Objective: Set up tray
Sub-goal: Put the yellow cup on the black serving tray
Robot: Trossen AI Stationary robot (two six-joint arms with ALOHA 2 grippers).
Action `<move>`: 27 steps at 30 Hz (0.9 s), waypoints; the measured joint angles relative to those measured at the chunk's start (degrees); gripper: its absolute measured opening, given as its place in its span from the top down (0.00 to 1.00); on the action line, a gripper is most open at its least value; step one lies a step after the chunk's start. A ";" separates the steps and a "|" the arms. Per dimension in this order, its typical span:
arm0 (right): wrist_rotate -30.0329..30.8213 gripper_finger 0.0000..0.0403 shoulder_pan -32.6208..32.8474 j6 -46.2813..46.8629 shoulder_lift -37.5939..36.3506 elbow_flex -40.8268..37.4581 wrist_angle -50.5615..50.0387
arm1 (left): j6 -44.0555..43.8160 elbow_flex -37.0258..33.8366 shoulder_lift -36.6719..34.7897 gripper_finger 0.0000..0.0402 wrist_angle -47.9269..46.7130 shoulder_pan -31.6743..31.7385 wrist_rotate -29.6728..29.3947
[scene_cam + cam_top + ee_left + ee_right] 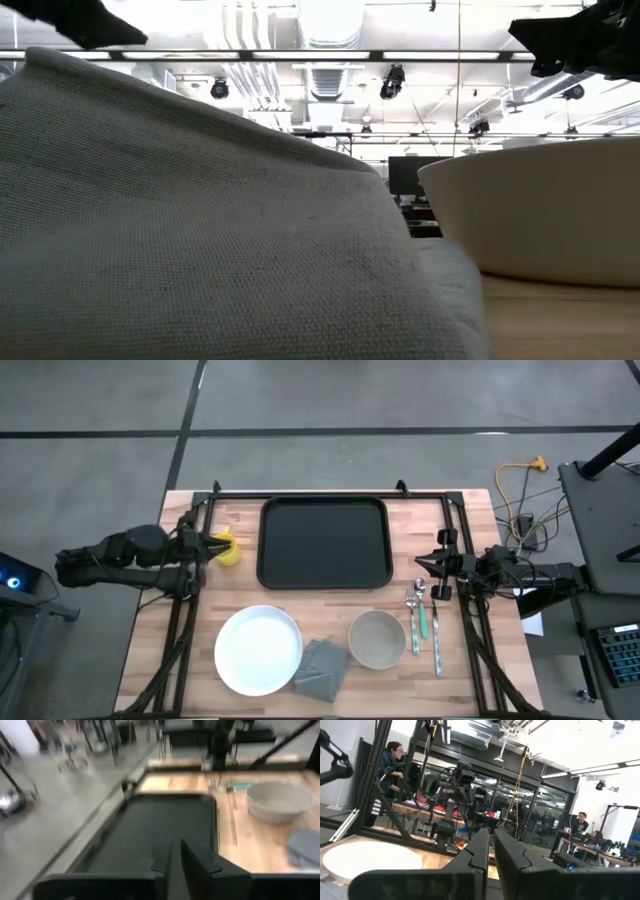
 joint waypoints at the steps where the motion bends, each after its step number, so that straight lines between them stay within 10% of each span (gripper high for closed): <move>1: -0.02 0.96 0.00 0.00 0.04 0.00 0.00 | -0.77 1.46 1.95 0.89 -1.55 0.00 0.02; 13: -0.02 0.96 0.00 0.00 0.26 0.00 0.00 | -12.79 16.40 21.29 0.45 -21.56 0.02 -11.02; 27: -0.04 0.96 0.00 0.00 0.26 0.00 0.00 | -23.31 16.39 32.57 0.43 -30.86 4.98 -7.86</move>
